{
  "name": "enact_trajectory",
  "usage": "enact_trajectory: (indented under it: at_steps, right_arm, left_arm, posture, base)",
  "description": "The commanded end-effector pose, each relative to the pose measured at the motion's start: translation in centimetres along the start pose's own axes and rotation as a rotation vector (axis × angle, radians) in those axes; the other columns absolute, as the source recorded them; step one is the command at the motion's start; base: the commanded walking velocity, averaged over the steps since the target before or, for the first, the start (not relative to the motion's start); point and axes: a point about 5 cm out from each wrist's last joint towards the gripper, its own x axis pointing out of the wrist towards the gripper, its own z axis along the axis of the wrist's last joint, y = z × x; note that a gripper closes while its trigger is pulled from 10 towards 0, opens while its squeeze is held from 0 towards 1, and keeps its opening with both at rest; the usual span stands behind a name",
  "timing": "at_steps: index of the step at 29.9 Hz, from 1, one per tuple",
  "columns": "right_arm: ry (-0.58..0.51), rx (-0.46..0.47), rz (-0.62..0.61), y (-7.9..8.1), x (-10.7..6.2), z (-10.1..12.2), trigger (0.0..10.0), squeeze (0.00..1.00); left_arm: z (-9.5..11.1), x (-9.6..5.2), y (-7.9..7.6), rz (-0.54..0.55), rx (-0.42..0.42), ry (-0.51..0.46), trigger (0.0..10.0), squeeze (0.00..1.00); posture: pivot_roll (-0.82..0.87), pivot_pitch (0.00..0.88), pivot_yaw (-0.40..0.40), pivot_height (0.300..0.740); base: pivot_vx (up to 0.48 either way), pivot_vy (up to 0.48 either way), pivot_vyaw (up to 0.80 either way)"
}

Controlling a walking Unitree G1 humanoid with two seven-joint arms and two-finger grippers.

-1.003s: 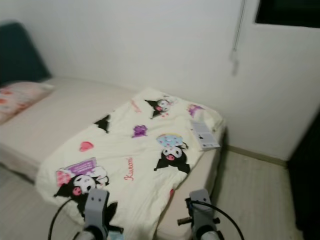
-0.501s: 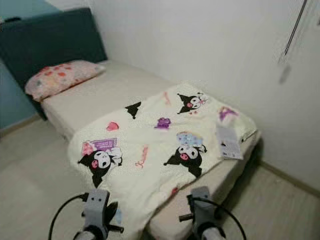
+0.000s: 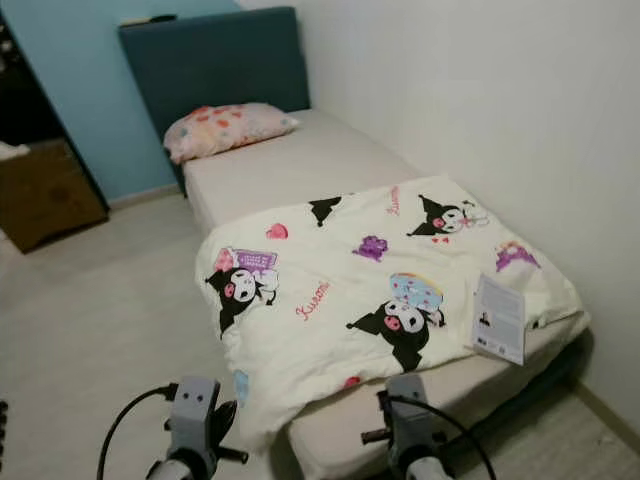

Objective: Clean up the room

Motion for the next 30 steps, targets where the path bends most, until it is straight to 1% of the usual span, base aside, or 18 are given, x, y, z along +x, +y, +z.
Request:
enact_trajectory:
  at_steps: [1, 5, 9, 26, 27, 30]
  right_arm:
    - [0.014, 0.002, -0.006, -0.19, -0.29, -0.42, 10.0, 0.00]
    - [0.015, -0.008, 0.001, -0.13, -0.26, -0.39, 10.0, 0.00]
    - [0.017, -0.029, 0.018, 0.14, -0.19, -0.38, 10.0, 0.00]
    - [0.014, -0.018, 0.009, 0.12, -0.20, -0.35, 10.0, 0.00]
    - [0.011, 0.002, 0.005, 0.11, -0.21, -0.34, 10.0, 0.00]
    - [0.008, 0.008, 0.001, 0.07, -0.22, -0.31, 10.0, 0.00]
  left_arm:
    - [-0.45, -0.18, -0.10, -0.003, -0.001, 0.021, 10.0, 0.00]
    - [-0.44, -0.18, -0.08, -0.002, -0.001, 0.022, 10.0, 0.00]
    - [-0.45, -0.18, -0.04, -0.001, -0.001, 0.022, 10.0, 0.00]
    - [-0.42, -0.20, -0.03, -0.001, -0.001, 0.023, 10.0, 0.00]
    - [-0.42, -0.20, -0.02, -0.002, -0.001, 0.023, 10.0, 0.00]
    - [-0.41, -0.20, -0.02, -0.002, 0.000, 0.023, 10.0, 0.00]
  posture:
    - [0.00, 0.068, -0.010, 0.740]
    - [0.00, 0.067, -0.011, 0.740]
    - [0.01, 0.069, -0.010, 0.740]
    - [0.00, 0.072, -0.008, 0.740]
    - [0.00, 0.072, -0.008, 0.740]
    - [0.00, 0.072, -0.008, 0.740]
  base:
    - [0.000, -0.360, 0.00]
    - [0.000, -0.360, 0.00]
    - [0.000, -0.357, 0.80]
    - [0.000, -0.356, 0.80]
    - [0.000, -0.356, 0.00]
    - [0.000, -0.354, 0.00]
